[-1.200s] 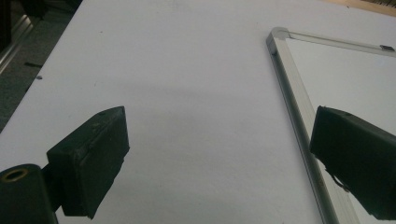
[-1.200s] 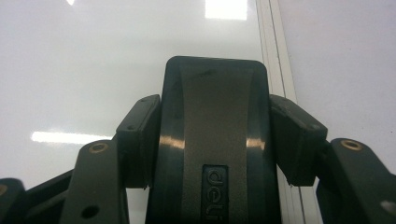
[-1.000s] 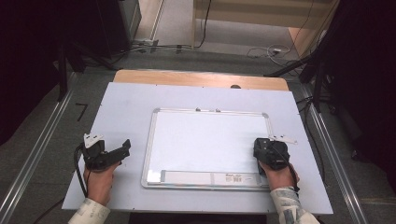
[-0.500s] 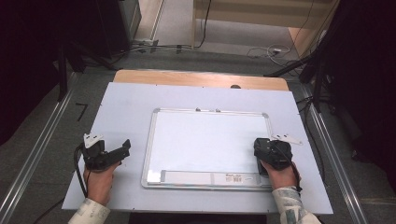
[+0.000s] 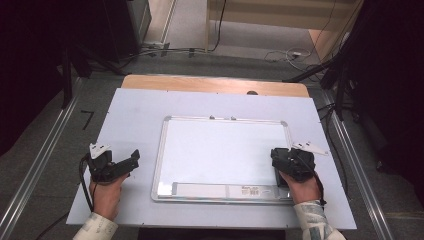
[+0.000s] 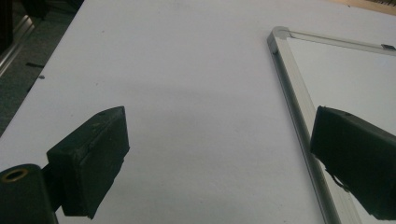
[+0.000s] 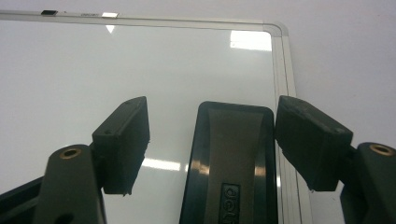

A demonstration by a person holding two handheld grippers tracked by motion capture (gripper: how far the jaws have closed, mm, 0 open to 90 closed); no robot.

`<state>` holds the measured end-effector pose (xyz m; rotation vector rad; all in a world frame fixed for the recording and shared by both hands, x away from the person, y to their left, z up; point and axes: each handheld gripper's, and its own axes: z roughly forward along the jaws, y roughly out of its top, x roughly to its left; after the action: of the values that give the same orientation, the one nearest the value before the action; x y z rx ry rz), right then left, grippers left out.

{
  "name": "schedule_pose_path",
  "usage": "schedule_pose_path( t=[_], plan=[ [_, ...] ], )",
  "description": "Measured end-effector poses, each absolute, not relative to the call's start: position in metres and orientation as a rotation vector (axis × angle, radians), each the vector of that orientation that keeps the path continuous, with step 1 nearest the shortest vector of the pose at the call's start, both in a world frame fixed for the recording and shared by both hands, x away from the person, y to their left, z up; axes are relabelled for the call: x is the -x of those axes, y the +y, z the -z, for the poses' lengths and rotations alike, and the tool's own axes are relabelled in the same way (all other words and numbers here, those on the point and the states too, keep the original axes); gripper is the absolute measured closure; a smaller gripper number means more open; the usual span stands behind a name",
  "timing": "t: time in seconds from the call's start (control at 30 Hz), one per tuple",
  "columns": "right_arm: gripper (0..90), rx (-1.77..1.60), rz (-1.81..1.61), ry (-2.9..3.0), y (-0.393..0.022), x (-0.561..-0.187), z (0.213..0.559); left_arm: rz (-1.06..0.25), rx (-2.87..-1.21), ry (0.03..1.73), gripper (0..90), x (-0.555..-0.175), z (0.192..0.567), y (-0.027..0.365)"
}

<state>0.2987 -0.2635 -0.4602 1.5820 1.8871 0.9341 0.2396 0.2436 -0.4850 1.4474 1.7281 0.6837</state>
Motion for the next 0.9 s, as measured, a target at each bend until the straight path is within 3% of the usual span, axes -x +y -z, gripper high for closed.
schedule_pose_path(
  t=[0.9],
  plan=[
    [16.6, -1.553, -0.978, 1.906, -0.2703, -0.2940, 0.4516, -0.683, -1.448, 1.730, 5.3, -0.2403, 0.4854, 0.2428]
  ],
)
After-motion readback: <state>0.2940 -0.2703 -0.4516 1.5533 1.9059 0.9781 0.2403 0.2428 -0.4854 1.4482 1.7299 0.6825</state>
